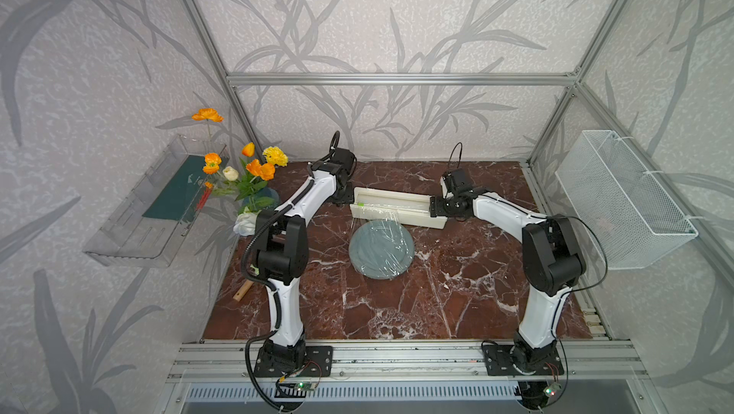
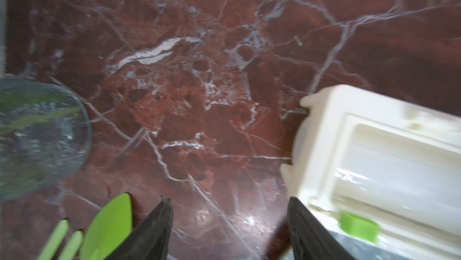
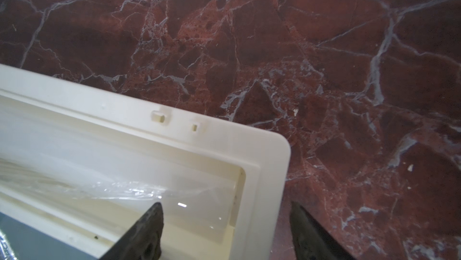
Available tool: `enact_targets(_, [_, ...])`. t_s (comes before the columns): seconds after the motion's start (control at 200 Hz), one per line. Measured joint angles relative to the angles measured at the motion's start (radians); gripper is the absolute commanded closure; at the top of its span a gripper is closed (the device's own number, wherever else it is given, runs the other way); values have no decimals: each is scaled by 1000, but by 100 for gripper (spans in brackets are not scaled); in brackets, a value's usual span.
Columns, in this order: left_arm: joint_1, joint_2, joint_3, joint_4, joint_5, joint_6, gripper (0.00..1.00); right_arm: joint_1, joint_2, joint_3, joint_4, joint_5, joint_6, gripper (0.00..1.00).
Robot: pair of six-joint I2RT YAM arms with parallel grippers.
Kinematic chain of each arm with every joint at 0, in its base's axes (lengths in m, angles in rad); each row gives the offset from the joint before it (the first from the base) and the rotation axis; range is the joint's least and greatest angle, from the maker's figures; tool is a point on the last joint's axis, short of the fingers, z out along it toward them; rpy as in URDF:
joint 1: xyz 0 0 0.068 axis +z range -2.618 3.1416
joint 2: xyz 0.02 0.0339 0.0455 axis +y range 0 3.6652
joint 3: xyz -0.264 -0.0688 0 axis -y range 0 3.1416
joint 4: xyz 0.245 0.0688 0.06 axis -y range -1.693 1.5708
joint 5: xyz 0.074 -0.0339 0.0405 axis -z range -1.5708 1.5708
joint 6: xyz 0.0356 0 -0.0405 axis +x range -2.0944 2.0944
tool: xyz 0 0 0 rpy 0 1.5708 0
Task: Wrap the plate with plastic wrap
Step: Tear off the plastic wrap from the plastic wrap cutting box.
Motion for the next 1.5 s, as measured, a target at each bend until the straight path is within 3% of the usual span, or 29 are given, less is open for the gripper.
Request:
enact_targets(0.115, [-13,-59,-32,61,105,5,22,0,0,2,-4,-1,0,21])
enact_targets(0.285, [-29,-30,-17,72,170,16,24,0,1,2,-4,-2,-1,21])
enact_targets(0.73, [-56,106,73,-21,111,43,32,-1,6,13,-14,-3,-7,22])
enact_targets(0.92, [-63,109,82,-40,54,55,45,-1,14,22,-16,-13,-8,22])
enact_targets(1.259, [-41,108,80,-42,-14,17,59,2,34,36,4,-48,-7,21])
enact_targets(1.499, [-11,105,73,-43,-45,-14,85,3,45,49,9,-53,-8,22])
